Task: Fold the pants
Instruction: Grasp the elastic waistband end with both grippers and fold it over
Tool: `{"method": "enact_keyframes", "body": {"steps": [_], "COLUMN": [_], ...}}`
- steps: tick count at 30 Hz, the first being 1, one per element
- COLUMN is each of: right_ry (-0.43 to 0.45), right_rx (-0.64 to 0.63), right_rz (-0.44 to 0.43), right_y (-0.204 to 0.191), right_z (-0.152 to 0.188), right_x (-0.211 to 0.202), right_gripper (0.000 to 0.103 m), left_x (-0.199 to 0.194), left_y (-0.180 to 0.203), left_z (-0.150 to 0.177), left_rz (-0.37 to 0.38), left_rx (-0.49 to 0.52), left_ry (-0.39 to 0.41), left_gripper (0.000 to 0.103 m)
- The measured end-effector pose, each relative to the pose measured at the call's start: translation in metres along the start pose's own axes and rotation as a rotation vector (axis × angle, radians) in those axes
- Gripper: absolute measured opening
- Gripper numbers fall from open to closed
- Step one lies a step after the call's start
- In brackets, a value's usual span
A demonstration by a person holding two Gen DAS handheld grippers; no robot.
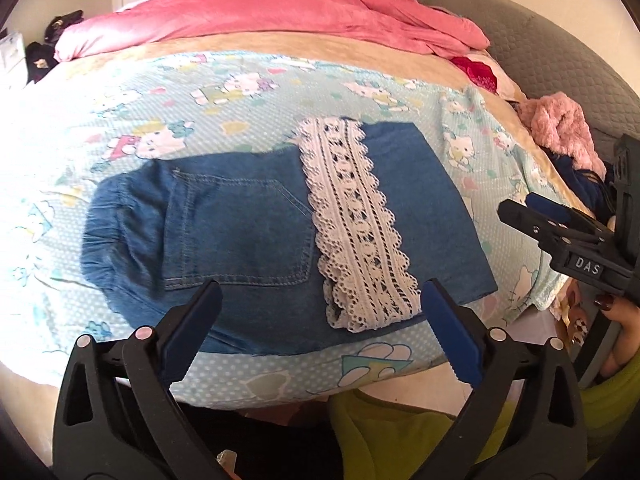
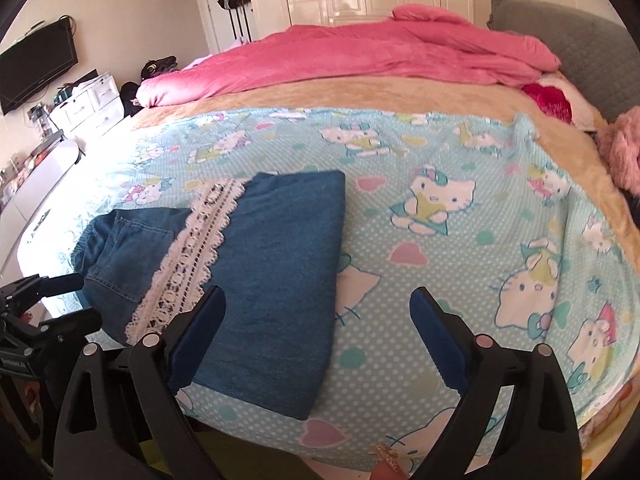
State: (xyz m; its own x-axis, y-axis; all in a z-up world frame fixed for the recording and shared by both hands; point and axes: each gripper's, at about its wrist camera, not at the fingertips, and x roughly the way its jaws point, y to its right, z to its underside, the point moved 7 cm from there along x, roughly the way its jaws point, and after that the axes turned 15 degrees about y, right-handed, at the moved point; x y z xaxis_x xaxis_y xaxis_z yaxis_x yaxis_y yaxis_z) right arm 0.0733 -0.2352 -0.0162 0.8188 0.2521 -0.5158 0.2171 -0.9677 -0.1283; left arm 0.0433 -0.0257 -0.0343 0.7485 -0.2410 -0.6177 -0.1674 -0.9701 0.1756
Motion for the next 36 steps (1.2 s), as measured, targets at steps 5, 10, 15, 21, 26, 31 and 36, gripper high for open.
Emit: {"method": "enact_keyframes", "body": {"steps": [5, 10, 15, 21, 26, 31, 36], "right_ry": [0.029, 0.039, 0.044, 0.029, -0.007, -0.030, -0.091], "right_rx": [-0.025, -0.041, -0.062, -0.060, -0.053, -0.099, -0.124], "right_rz": [-0.016, -0.037, -0.069, -0.128, -0.199, -0.265, -0.327], "right_y": [-0.014, -0.031, -0.051, -0.081, -0.113, -0.153, -0.196], "right_z": [-0.012, -0.021, -0.029, -0.037, -0.042, -0.048, -0.045], "right_x": [-0.004, -0.003, 0.000, 0.013, 0.031, 0.050, 0.077], "right_gripper": [0.093, 0.093, 0.093, 0.093, 0.093, 0.093, 0.093], "left_x": [-0.011, -0.022, -0.030, -0.034, -0.035, -0.030, -0.021], "left_y": [-0.016, -0.031, -0.052, -0.081, -0.115, -0.140, -0.152], "left_z": [-0.007, -0.014, -0.015, -0.009, 0.000, 0.012, 0.023], "left_rz": [-0.054, -0.077, -0.095, -0.125, -0.153, -0.164, -0.106], "left_rx": [-0.011, -0.032, -0.072, -0.130, -0.206, -0.263, -0.351], "left_ry": [0.038, 0.071, 0.084, 0.074, 0.063, 0.048, 0.040], "left_gripper": [0.093, 0.093, 0.093, 0.093, 0.093, 0.093, 0.069]}}
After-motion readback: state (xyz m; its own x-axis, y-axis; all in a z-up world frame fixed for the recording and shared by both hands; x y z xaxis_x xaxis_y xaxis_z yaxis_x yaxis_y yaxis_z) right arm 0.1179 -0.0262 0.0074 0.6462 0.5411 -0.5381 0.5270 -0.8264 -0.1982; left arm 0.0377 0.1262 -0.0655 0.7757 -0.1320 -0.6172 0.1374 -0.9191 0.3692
